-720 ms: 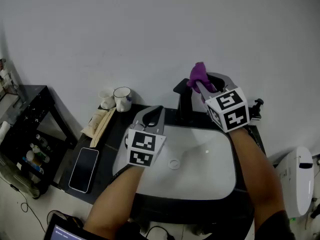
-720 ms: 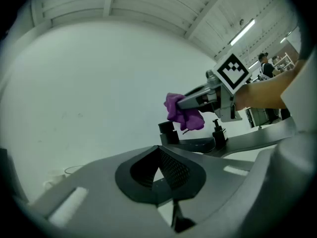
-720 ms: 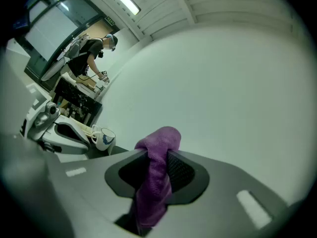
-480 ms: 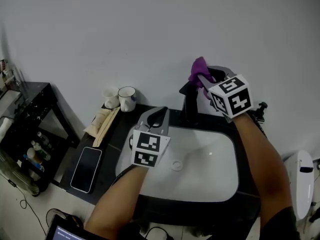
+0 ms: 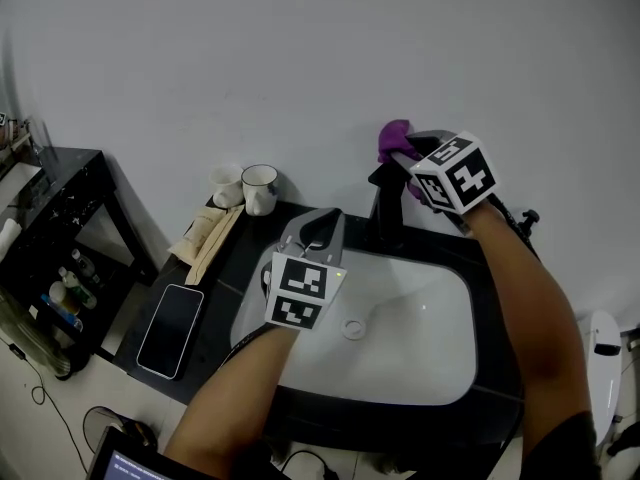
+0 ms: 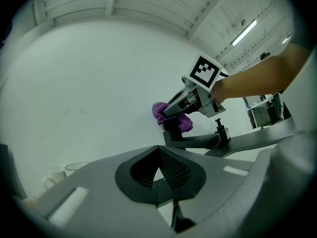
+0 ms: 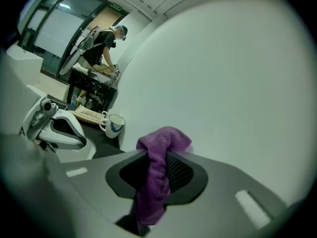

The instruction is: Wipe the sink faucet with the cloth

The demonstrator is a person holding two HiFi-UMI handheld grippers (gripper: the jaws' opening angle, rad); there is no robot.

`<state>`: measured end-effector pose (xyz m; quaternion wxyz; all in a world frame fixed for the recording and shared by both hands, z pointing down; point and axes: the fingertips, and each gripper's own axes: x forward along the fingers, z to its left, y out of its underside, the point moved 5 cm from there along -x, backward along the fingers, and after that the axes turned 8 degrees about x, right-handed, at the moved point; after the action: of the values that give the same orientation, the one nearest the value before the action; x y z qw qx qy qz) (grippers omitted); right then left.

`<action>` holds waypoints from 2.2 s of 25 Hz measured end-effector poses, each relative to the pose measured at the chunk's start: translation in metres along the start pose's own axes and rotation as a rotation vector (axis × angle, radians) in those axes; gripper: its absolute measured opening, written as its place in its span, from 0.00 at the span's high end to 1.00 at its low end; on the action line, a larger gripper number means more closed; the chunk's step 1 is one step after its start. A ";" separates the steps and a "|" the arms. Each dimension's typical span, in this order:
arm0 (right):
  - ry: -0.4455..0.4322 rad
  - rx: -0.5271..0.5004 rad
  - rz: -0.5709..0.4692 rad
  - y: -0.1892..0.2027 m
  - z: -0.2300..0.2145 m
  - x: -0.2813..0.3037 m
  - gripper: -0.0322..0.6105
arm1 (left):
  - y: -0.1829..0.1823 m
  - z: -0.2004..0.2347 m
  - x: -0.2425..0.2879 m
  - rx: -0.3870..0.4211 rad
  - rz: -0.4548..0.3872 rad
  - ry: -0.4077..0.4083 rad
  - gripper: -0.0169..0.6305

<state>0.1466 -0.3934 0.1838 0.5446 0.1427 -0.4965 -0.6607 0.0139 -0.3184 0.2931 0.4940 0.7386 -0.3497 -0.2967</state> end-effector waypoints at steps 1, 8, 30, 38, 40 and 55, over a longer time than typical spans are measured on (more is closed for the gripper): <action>-0.010 0.000 0.009 0.000 0.000 0.001 0.82 | 0.000 0.000 0.000 0.000 0.002 0.000 0.95; -0.097 0.046 0.061 0.001 0.003 0.008 0.82 | 0.002 -0.004 0.002 0.024 0.016 0.009 0.95; -0.254 -0.036 0.078 -0.013 0.061 -0.025 0.83 | 0.003 -0.004 0.001 0.026 0.036 0.007 0.95; -0.272 -0.095 0.067 -0.014 0.077 -0.041 0.83 | 0.004 -0.003 0.000 0.019 0.037 0.008 0.95; -0.278 -0.116 0.059 -0.012 0.083 -0.048 0.83 | 0.005 -0.004 0.000 0.019 0.040 0.009 0.95; -0.270 -0.226 0.098 0.021 0.087 -0.083 0.83 | 0.012 -0.002 -0.002 0.011 0.061 0.002 0.95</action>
<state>0.1261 -0.2769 0.2121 0.5170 -0.0338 -0.4940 -0.6982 0.0120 -0.3192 0.3050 0.4989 0.7307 -0.3733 -0.2790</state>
